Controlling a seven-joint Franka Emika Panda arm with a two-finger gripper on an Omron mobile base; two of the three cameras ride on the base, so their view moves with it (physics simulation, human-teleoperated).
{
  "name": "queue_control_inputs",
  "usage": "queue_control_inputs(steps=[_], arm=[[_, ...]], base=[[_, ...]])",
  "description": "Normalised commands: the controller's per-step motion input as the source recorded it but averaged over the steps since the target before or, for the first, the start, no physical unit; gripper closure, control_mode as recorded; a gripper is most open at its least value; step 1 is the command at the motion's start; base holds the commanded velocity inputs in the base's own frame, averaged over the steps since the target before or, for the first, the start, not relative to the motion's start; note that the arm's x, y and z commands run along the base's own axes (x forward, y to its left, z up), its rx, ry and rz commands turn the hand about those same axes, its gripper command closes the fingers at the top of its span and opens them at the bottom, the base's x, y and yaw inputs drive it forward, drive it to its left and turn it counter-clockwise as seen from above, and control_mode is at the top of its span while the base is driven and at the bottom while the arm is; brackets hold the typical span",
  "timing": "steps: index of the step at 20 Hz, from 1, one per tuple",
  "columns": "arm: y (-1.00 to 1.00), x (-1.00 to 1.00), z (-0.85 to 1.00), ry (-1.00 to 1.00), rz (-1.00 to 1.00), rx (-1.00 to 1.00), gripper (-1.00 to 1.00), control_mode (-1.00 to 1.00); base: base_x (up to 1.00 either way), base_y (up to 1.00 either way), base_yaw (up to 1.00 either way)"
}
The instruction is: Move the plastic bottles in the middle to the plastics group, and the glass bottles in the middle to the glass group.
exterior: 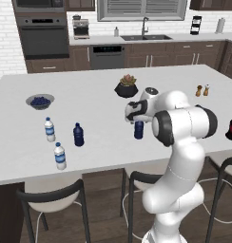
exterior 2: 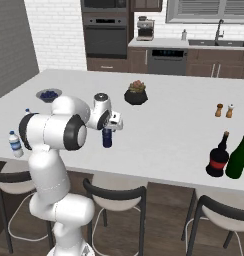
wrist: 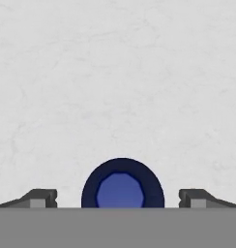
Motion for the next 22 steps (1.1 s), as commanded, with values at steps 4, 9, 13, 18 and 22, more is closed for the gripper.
queue_control_inputs(steps=[4, 9, 13, 18, 22], arm=[[0.00, 0.06, -0.03, 0.00, 0.00, 0.00, -1.00, -1.00], [0.00, 0.00, -0.07, 0.01, 0.00, 0.00, -1.00, -1.00], [0.00, 0.00, -0.10, 0.02, 0.00, 0.00, 1.00, -1.00], [0.00, 0.00, -0.02, 0.00, 0.00, 0.00, 1.00, -1.00], [0.02, -0.08, 0.00, -0.03, 0.00, 0.00, 1.00, -1.00]], base=[[0.00, 0.00, 0.00], [0.00, 0.00, 0.00], [0.00, 0.00, 0.00], [0.00, 0.00, 0.00], [0.00, 0.00, 0.00]])
